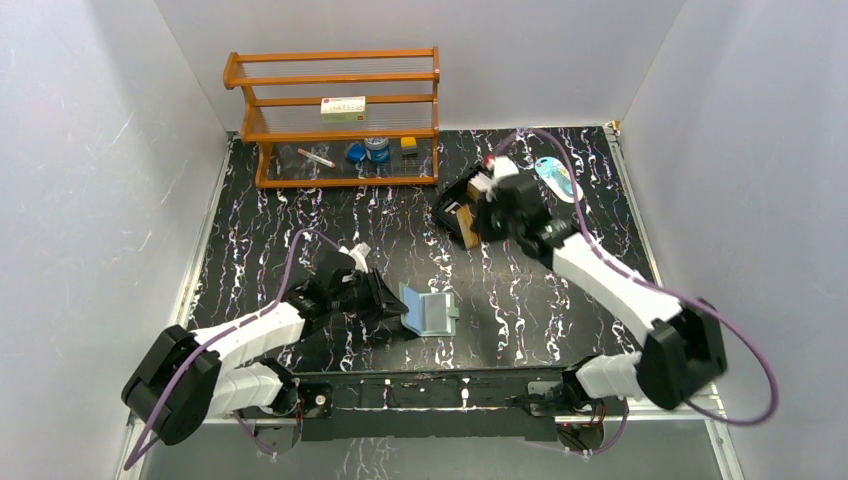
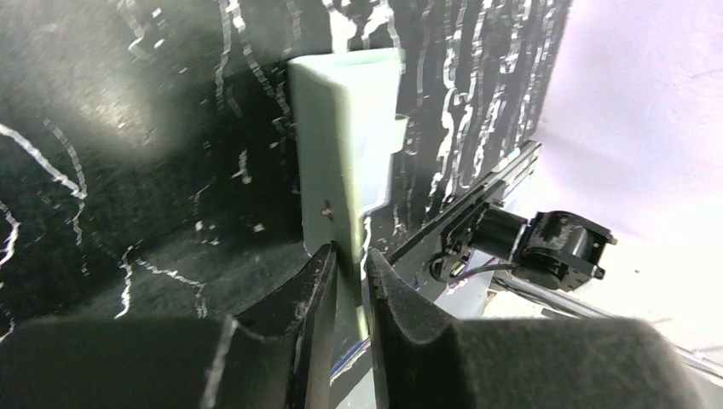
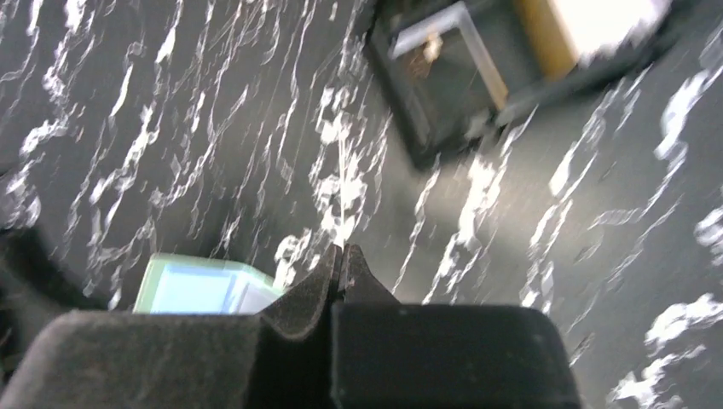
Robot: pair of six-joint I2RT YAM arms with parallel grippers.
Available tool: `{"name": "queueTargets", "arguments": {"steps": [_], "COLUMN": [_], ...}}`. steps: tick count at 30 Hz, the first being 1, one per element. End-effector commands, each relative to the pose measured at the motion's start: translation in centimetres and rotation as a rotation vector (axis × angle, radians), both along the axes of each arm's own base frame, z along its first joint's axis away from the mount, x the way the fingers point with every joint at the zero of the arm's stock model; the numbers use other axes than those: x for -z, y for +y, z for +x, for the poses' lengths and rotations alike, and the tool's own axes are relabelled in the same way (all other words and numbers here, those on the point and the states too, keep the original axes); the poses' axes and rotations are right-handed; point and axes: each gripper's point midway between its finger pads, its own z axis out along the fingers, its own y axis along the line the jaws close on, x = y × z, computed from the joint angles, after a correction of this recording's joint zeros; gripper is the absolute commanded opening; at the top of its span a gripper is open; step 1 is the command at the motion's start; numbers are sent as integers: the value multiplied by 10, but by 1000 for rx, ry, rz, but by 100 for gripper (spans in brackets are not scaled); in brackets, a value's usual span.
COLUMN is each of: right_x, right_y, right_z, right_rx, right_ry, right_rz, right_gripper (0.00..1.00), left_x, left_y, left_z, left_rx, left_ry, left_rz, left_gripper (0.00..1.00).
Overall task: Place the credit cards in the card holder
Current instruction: Pick up the credit card from the storage box, then insert the credit card into the card holder.
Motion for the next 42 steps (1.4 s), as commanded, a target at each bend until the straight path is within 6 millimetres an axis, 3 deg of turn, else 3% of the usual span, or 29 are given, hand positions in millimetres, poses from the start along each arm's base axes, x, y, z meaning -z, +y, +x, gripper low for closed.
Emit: {"name": "queueTargets", "arguments": {"steps": [1,4,8,16,22,27,34,42], "right_x": [-4,17,37,56,82,103,137,140], "right_y": [27,42,57,73,73,69,58,61], "right_z": [-76,-122,-147,-163,-163,-161,-169,-172], "right_rx": [-19,-31,-19,-33,-51,-46,-16,-46], "right_ry": [156,263,344,400,386,386,460,494], "right_rz": [406,566,606,643,604,550,546,604], "right_gripper": [0,0,0,0,0,0,0,0], "left_x": [21,37,44,45,49,49,51,62], "left_y": [4,13,19,23,28,28,30,37], "left_z": [-14,-27,-32,-34,-32,-31,-34,-36], "left_rx": [41,40,39,35,25,21,28,28], "left_ry": [55,83,91,80,77,58,55,59], "left_rz": [28,54,70,85,124,115,122,161], "left_gripper": [20,23,22,30,40,34,9,1]}}
